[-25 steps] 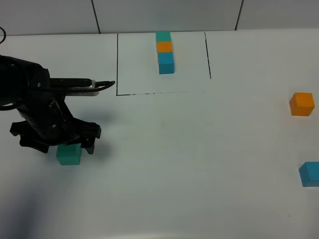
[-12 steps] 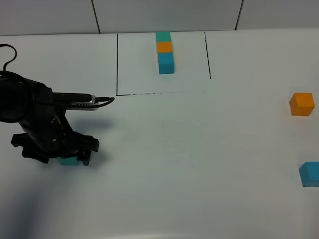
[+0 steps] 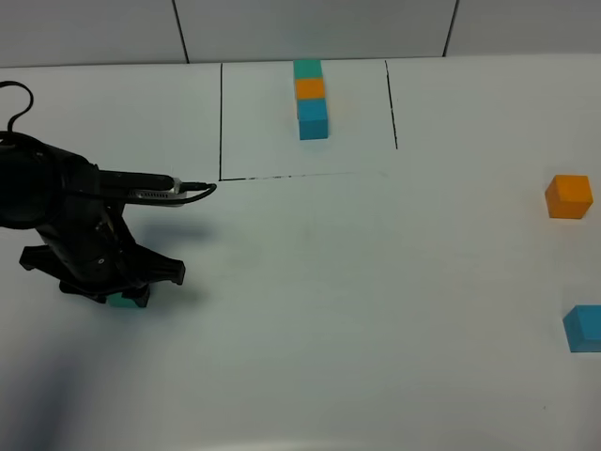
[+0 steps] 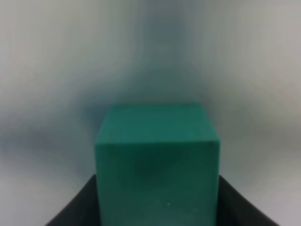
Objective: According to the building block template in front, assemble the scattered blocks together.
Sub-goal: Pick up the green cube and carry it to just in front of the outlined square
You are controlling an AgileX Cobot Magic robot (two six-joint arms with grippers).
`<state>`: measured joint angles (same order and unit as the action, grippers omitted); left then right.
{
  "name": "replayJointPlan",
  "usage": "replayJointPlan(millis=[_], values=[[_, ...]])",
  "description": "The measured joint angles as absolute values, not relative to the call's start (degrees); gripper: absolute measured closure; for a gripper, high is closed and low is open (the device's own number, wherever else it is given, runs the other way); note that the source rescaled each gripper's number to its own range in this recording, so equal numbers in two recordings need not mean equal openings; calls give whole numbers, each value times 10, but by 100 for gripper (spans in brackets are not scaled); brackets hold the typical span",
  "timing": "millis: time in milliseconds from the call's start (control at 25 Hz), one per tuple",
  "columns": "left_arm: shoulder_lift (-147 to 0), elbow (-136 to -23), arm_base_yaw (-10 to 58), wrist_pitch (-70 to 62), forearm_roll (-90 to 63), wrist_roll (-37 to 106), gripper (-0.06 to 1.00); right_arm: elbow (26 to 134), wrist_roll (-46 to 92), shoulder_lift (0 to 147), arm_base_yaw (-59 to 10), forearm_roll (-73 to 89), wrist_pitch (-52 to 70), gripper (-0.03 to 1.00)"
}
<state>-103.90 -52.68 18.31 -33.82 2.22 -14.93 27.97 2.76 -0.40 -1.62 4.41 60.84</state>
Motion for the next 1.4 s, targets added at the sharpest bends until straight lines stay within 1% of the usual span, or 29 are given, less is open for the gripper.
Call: replayJointPlan(millis=[120,280,480,720,880,1120,1400], values=[[-1039,-555,183,-362,23,-112,93,280,28,-4,-16,44,608,24],[-1039,-605,189,-413,24,-27,93,280,28,-4,-16,45,608,24],[-1049,-676,232,-461,25,97,93,280,28,-4,-16,47,608,24],[-1119,-801,310,-549,25,206,93,280,28,-4,-16,48,608,24],[-1180,-900,348,-598,25,266,93,280,28,-4,-16,48,608,24],[-1262,-1028,379,-631,26,340,93,280,28,-4,-16,48,608,24],[-1332,-1130,389,-648,26,401,93,280,28,-4,-16,48,608,24]])
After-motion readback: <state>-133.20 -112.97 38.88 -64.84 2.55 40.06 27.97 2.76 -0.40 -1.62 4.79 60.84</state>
